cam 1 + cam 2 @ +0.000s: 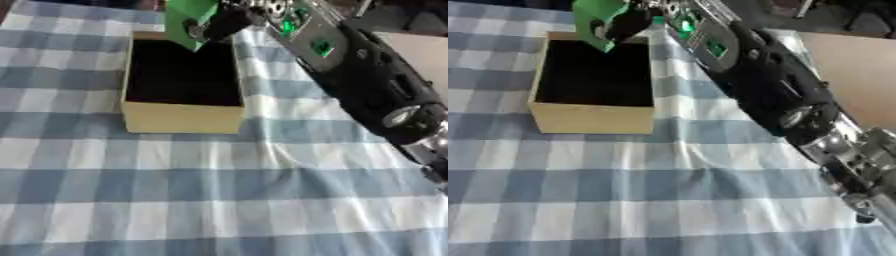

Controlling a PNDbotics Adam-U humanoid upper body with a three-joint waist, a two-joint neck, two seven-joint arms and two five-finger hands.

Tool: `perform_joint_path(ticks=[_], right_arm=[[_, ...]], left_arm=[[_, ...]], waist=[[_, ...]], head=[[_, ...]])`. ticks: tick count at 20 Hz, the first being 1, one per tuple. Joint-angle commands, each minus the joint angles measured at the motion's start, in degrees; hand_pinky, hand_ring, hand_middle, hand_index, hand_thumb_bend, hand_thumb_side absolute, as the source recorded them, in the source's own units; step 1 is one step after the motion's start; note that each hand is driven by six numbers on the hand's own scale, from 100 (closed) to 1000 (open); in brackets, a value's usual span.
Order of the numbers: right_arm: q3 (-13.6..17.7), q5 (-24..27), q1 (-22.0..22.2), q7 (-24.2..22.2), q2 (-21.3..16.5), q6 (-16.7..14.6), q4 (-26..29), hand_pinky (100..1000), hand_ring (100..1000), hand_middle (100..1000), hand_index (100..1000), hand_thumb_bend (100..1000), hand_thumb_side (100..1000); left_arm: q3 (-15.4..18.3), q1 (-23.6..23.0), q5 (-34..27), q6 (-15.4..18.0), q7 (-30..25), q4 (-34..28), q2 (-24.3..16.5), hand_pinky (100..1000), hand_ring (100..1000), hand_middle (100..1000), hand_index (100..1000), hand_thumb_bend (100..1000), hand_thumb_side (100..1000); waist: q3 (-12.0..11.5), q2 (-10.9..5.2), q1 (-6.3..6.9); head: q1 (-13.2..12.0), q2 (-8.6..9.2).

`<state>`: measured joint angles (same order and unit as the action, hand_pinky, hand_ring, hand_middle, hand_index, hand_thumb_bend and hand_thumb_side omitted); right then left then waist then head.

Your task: Pick up objects on the table and place them in the box.

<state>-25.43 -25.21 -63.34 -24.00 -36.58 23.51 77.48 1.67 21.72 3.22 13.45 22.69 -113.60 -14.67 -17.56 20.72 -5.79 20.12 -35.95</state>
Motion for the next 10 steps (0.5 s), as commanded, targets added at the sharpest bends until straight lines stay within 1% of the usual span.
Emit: perform_joint_path(ticks=[1,4,10], right_arm=[[0.29,-1.58,-1.18,0.47,0.05,-0.75,-1.2,618,483,306,938,100,383],[-0.08,-2.16,-0.58,0.15,-0.14,-1.26,-0.95,616,482,304,937,100,374],[-0.91,-3.55,1.53,-0.44,-1.39,-1.35,1.51,613,481,301,936,100,373]], left_arm=[[-0.05,0.59,-0.11,-0.02,-0.27,-0.99,-0.61,719,588,648,743,100,878],[0.02,0.4,-0.07,-0.13,-0.33,-0.99,-0.55,719,588,648,743,100,879],[0.19,-0.12,0.03,-0.31,-0.29,-0.99,-0.44,720,588,649,743,100,880]], waist=[[-0.03,-1.0,-0.43],[0.03,-0.97,-0.43],[0.65,-1.27,-0.2]], head=[[0.45,0.68],[0.42,0.62],[0.15,0.31]])
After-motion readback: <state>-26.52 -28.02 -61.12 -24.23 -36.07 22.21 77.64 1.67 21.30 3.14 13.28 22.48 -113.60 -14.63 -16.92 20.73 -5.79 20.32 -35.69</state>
